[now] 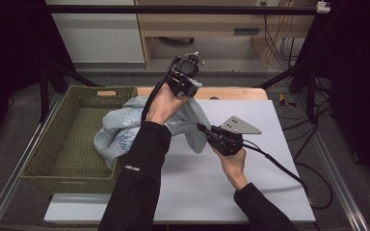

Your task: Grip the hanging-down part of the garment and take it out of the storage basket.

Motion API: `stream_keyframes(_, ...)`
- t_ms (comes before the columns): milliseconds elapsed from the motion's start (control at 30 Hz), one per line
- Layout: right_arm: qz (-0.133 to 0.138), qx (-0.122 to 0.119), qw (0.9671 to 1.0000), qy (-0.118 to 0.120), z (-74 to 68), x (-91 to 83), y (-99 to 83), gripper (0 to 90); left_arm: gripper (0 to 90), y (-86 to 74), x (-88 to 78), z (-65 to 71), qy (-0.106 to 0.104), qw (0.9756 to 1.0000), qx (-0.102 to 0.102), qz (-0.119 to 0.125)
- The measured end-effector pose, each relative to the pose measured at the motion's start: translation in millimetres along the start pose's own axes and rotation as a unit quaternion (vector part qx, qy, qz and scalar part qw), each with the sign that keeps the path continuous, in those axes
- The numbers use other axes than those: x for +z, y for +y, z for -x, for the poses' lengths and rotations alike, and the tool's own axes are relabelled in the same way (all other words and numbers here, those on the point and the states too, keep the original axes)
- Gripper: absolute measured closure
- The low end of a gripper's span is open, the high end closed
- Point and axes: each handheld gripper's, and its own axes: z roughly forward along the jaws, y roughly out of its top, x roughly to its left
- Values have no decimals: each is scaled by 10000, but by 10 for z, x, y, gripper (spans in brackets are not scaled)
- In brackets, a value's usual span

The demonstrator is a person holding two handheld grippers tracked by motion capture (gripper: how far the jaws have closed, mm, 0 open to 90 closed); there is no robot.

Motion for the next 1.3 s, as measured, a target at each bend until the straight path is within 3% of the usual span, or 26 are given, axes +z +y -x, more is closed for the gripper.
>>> stream_keyframes(133, 10, -19, 9999, -115, 92, -93, 14, 884, 831, 8, 5, 28, -34, 10000, 6, 27)
stream_keyframes(167, 34, 69, 9999, -126, 94, -116, 20, 884, 831, 11, 8, 35, -46, 10000, 17, 22)
stream_keyframes(300, 33, -33, 9998, -197, 152, -202, 32, 884, 830, 24, 19, 77, -83, 10000, 43, 25)
stream_keyframes(600, 173, 105, 9985, -507, 293, -358, 54, 884, 830, 58, 25, 148, -163, 9998, 110, 13)
stream_keyframes(700, 226, -2, 9973, -704, 317, -397, 80, 884, 829, 73, 36, 171, -194, 9997, 135, 5)
stream_keyframes(1000, 290, -28, 9935, -1101, 414, -478, 160, 884, 829, 99, 43, 219, -277, 9994, 182, 33)
stream_keyframes(1133, 282, -177, 9902, -1356, 464, -486, 177, 884, 829, 115, 63, 251, -300, 9993, 222, 23)
stream_keyframes(1300, 362, -201, 9887, -1441, 497, -509, 207, 884, 828, 117, 68, 258, -365, 9991, 232, 34)
